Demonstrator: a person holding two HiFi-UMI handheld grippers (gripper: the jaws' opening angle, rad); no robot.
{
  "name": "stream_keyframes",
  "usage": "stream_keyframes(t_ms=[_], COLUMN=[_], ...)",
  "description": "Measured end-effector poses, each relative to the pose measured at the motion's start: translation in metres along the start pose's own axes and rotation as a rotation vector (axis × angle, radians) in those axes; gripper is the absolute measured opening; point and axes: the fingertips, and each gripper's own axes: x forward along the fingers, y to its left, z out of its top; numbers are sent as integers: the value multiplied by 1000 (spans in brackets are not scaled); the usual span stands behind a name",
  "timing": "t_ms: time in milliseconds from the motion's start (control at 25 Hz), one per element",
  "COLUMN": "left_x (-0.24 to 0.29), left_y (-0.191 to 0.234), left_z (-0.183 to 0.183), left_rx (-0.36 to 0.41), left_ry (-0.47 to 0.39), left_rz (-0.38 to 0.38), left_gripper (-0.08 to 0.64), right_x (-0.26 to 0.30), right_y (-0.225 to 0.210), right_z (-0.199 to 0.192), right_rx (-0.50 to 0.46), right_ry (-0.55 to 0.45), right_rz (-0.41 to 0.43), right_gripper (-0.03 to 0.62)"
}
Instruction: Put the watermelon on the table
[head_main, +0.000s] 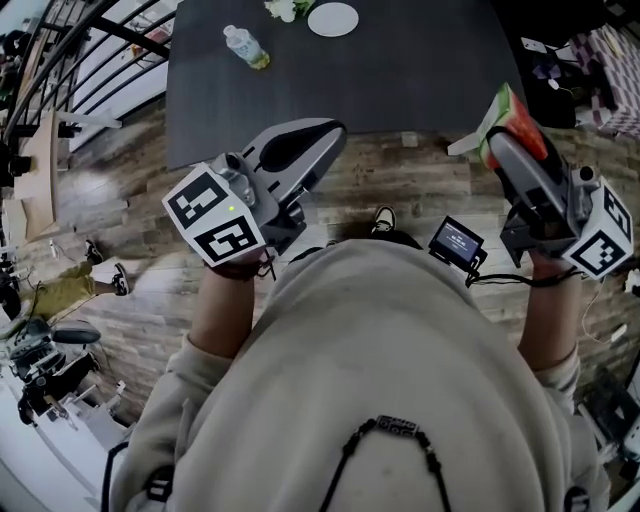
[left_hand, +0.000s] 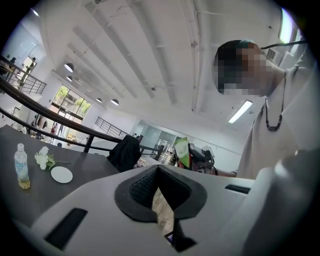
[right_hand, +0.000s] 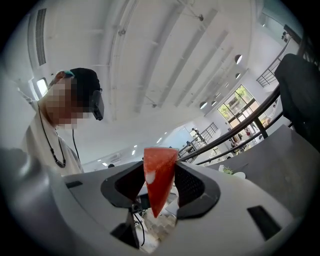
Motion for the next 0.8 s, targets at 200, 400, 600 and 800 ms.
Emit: stream_keyframes(t_ms=[200, 400, 600, 800], left_x=[34, 64, 84, 104], left_y=[-7, -4, 7, 35], left_z=[7, -4, -1, 11], left_rx=[2, 20, 34, 36], left_ry=[34, 68, 65, 56], left_rz=[-21, -57, -96, -161], left_gripper=[-3, -3, -3, -3], right_x=[-32, -61, -77, -79], right_y=[-18, -42, -56, -70], right_z=[16, 11, 10, 15], right_rx=[20, 13, -3, 0], right_ry=[-57, -104, -126, -153], right_rz=[-25, -60, -113, -192], right_gripper=[196, 198, 196, 196])
